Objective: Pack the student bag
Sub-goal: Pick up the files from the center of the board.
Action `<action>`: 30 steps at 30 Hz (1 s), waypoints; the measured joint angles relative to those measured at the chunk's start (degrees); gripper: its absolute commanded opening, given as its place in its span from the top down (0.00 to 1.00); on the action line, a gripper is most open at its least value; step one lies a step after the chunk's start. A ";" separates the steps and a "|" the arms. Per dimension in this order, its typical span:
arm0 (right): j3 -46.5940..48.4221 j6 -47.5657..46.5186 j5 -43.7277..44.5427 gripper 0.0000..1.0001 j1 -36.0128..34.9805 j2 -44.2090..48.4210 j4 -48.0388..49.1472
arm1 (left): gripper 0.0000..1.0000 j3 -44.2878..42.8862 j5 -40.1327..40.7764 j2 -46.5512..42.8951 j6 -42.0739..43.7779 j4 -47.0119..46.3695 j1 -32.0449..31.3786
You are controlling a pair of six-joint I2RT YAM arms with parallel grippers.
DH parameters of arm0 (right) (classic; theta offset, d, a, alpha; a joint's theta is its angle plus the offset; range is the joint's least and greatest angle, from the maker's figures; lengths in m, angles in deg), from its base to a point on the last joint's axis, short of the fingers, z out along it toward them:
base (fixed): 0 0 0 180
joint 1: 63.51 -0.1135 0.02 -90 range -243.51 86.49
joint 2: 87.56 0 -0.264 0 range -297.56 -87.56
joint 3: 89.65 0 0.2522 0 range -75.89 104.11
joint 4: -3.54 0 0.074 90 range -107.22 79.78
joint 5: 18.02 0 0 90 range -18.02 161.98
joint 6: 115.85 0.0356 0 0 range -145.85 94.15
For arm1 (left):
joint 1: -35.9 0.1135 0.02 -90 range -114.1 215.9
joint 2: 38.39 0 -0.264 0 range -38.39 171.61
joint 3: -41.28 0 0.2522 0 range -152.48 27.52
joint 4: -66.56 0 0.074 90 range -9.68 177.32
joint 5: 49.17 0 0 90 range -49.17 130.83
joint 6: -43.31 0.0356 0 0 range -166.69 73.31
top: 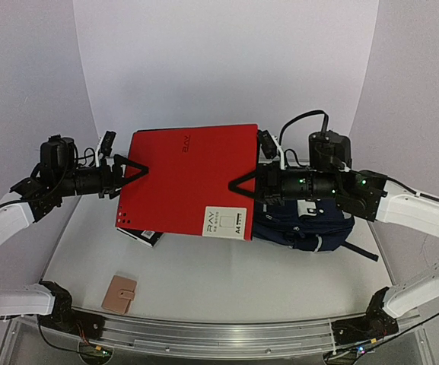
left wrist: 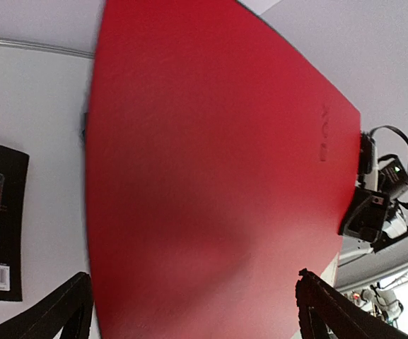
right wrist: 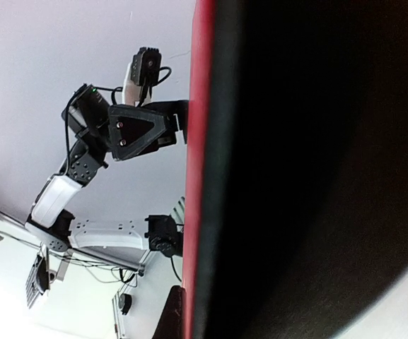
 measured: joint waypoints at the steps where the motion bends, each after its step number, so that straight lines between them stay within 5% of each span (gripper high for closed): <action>1: 0.00 0.05 -1.14 1.00 0.00 0.00 0.07 | 0.05 0.16 -1.52 -0.30 0.06 -0.75 0.00; 9: 0.00 1.07 -6.18 1.00 0.07 -0.02 2.88 | 0.35 3.92 -11.52 -4.37 -1.46 -6.66 0.02; 23: -0.37 2.07 -10.20 1.00 2.05 0.01 4.08 | 0.28 6.31 -17.57 -6.94 -4.88 -10.35 0.00; 30: -1.28 2.17 -11.04 1.00 2.74 1.28 4.71 | 0.35 6.31 -17.72 -8.96 -4.82 -9.50 0.22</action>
